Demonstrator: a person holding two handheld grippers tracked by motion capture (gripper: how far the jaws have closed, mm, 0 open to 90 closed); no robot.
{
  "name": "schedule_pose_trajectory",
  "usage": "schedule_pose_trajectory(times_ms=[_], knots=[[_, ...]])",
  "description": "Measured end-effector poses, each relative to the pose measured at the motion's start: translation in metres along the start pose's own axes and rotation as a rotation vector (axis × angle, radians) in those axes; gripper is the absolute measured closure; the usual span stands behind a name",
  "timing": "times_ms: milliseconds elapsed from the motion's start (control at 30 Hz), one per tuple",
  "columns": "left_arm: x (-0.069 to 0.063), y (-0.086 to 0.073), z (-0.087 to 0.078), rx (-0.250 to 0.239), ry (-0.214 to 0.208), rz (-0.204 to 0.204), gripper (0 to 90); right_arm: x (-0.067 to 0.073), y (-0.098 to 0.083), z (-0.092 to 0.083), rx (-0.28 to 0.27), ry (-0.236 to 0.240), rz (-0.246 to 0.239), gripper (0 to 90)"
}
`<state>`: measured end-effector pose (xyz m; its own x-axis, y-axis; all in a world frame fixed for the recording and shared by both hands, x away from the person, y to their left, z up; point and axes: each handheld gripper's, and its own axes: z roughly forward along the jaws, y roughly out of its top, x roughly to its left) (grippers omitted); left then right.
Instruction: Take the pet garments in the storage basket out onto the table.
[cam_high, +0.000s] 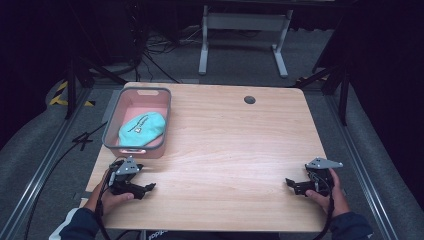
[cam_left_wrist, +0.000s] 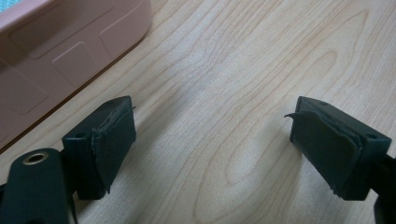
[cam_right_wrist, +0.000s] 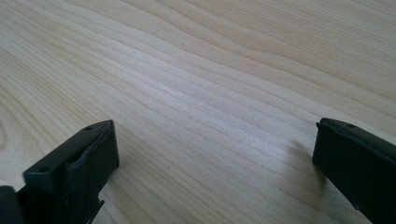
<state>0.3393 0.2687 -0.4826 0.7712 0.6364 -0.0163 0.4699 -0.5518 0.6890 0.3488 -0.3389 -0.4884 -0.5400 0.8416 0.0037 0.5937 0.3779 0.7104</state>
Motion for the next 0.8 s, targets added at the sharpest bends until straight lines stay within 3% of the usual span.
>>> schedule_pose_trajectory(times_ms=[367, 567, 633, 700, 800], knots=[[0.0, 0.001, -0.001, 0.012, -0.004, -0.007, 15.1, 0.0, 0.0, 0.0, -0.001, 0.003, -0.003, 0.7], [0.0, 0.001, -0.006, 0.04, 0.008, -0.009, 20.0, 0.0, 0.0, 0.0, -0.001, 0.001, 0.005, 0.7], [0.0, 0.0, -0.01, 0.05, -0.016, -0.027, 21.1, 0.0, 0.0, 0.0, -0.001, 0.002, 0.003, 0.7], [0.0, 0.001, -0.013, 0.055, -0.008, -0.022, 20.8, 0.0, 0.0, 0.0, -0.002, 0.004, 0.002, 0.7], [0.001, 0.003, -0.022, 0.028, -0.007, -0.034, 20.5, 0.0, 0.0, 0.0, -0.002, 0.005, 0.0, 0.7]])
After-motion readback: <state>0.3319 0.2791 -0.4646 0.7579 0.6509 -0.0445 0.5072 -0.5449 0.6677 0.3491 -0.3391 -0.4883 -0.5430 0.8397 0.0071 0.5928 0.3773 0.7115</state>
